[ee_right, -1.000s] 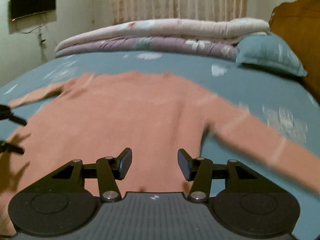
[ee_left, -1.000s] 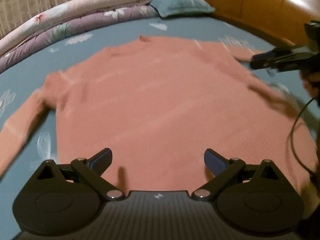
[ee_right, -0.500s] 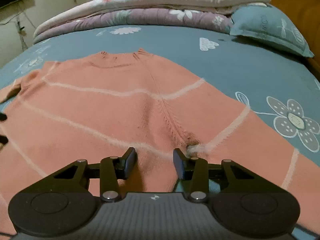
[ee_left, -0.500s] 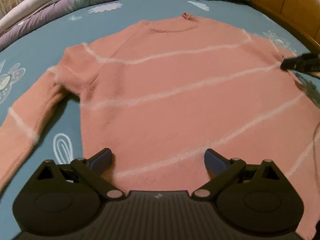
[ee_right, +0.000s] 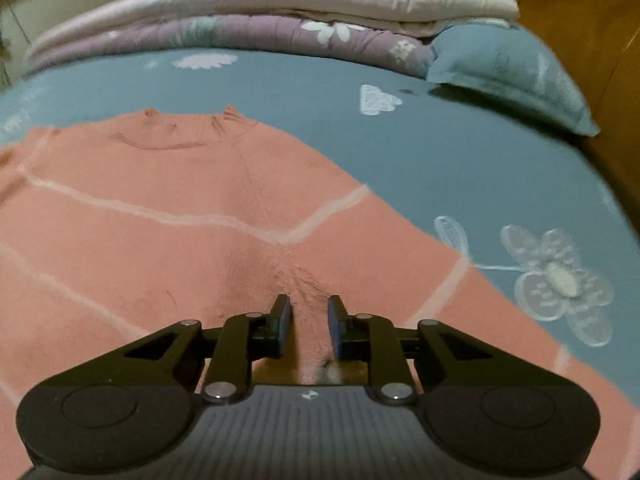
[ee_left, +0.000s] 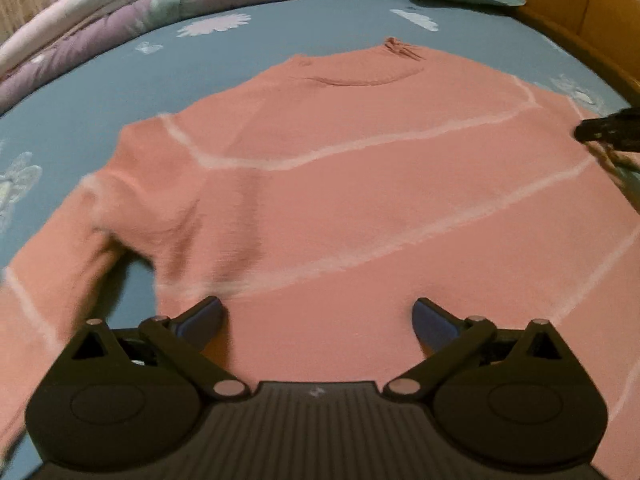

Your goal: Fold clothes

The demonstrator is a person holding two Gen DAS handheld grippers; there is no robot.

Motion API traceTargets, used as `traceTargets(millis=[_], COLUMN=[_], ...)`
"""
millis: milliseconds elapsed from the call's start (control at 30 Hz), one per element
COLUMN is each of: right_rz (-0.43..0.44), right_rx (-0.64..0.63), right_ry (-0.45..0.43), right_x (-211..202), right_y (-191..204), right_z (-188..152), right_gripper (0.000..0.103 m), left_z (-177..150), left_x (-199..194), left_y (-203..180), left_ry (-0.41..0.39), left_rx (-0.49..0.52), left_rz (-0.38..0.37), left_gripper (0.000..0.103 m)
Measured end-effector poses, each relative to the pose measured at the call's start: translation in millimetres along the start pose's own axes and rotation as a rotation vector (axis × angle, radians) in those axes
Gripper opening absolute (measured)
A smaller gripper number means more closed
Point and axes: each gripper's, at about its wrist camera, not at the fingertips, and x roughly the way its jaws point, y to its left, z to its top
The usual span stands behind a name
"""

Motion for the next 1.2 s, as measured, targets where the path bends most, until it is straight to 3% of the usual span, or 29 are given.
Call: traceTargets(millis=[100,200,233,333,467,533,667,733,800,833,900,1000,1133,1200], right_rz=[0.087,0.108,0.099,0.092,0.067,0.050,0.077,0.096,0.089,0.073,0.067,0.062,0.017,0.038], right_rx=[0.003,-0.001,0.017,0.108,0.225,0.245,0.212,0.201,0.206,0.196,0.185,0.198,0.184,0.155], right_ry=[-0.045,0.030,0.077,0.051,0.120,0.141,0.039,0.033,0.078,0.110,0.099,0.147,0.178,0.153], right_x=[-30.8,-20.0,-12.6,-34.4,-68.3,-77.6,-77.2,-59.9,-43.0,-36.9,-46.5,-69.7,-84.9,-87.3], right_y=[15.9,34.2,36.3,29.9,27.7,34.9,58.3,70.6,78.5,82.3,84.5,86.1,98.1,107.7], right_z=[1.3,-11.7,-21.7,-57.8,-87.9,-83.9,-58.7,-45.8,-46.1,-51.2,-66.3,-95.2,-109.6,-96.4], right_gripper=[0.026,0.026,0.027,0.027,0.030,0.037,0.055,0.055,0.055,0.056,0.069,0.080,0.086,0.084], left_z=[-5.1,-19.4,-25.6,-54.6,-82.3,-74.7,-50.7,-36.6,-30.0,-33.3,-46.2,-68.2,-65.4,-55.9], left_x=[-18.3,-13.8,-11.1,-26.4,-53.2,-59.5,-60.3,-50.3,-31.7,-25.5,-15.6,-30.1,-44.7,-54.5], left_y=[-11.0,-14.8,-14.8,-2.8,-7.9,-10.9,-15.8,-18.7,-20.7,-21.1,-17.4,-3.4,0.1,-5.7], left_ry=[-0.057,-0.016,0.005,-0.013,-0.007,-0.028,-0.100,-0.142,-0.122,-0.107,-0.065,-0.079,-0.045,-0.102], left_rx=[0.081,0.090,0.083,0.034,0.157,0.219,0.284,0.272,0.237,0.235,0.212,0.164,0.182,0.212], left_rz=[-0.058,-0.082,-0.081,-0.099,-0.086,-0.097,-0.156,-0.207,-0.235,-0.216,-0.175,-0.165,-0.135,-0.157], left_gripper=[0.100,0.100,0.100,0.101,0.101,0.101,0.101,0.101,0.101,0.101,0.102,0.102,0.102,0.102])
